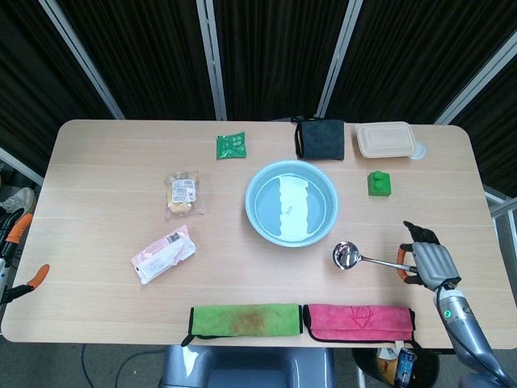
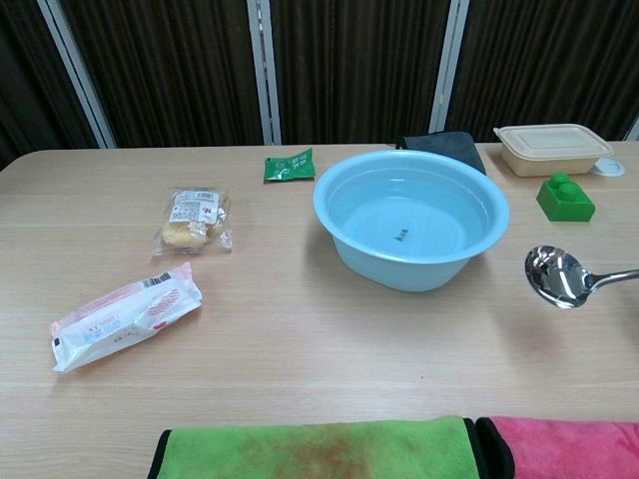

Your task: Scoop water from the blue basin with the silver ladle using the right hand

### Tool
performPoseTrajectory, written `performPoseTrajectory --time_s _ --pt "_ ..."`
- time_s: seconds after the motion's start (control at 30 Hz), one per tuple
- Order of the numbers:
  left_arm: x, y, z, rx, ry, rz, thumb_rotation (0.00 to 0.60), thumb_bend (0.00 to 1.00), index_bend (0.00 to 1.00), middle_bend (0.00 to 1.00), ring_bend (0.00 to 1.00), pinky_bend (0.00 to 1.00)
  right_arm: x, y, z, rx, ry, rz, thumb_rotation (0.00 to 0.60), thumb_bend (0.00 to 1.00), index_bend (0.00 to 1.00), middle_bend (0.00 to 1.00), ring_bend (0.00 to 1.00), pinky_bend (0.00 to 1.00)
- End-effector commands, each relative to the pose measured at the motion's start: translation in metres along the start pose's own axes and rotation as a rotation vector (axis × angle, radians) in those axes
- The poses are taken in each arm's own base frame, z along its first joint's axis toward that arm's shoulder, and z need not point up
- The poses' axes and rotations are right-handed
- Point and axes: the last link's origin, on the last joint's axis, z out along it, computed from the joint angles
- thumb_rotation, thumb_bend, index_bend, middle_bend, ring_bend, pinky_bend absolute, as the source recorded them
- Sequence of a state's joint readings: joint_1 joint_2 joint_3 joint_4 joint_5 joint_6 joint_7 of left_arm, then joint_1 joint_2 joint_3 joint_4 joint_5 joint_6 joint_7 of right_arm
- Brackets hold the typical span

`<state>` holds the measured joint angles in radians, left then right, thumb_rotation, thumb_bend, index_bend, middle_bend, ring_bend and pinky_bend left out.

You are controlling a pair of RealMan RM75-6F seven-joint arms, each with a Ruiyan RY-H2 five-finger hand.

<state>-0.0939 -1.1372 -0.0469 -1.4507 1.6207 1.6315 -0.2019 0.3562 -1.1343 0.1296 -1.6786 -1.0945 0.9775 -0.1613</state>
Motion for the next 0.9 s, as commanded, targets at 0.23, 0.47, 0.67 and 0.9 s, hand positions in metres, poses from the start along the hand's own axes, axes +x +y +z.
performPoseTrajectory --time_s 0.23,0.47,0.67,0.9 --pt "0.000 -0.001 0.001 0.010 0.006 0.001 0.600 0.28 0.00 0.00 0.00 0.00 0.045 -0.010 0.008 -0.016 0.010 -0.051 0.600 0.43 0.69 0.00 0.00 0.00" --pt "0.000 -0.002 0.002 0.016 0.002 -0.001 0.600 0.28 0.00 0.00 0.00 0.00 0.074 -0.030 0.013 -0.006 0.023 -0.086 0.600 0.43 0.69 0.00 0.00 0.00" --pt "0.001 -0.004 0.003 0.029 0.004 -0.006 0.600 0.29 0.00 0.00 0.00 0.00 0.082 -0.046 0.020 -0.002 -0.002 -0.102 0.600 0.43 0.69 0.00 0.00 0.00" --pt "0.002 -0.008 0.003 0.043 0.002 -0.012 0.600 0.29 0.00 0.00 0.00 0.00 0.080 -0.069 0.041 0.010 -0.067 -0.121 0.600 0.43 0.69 0.00 0.00 0.00"
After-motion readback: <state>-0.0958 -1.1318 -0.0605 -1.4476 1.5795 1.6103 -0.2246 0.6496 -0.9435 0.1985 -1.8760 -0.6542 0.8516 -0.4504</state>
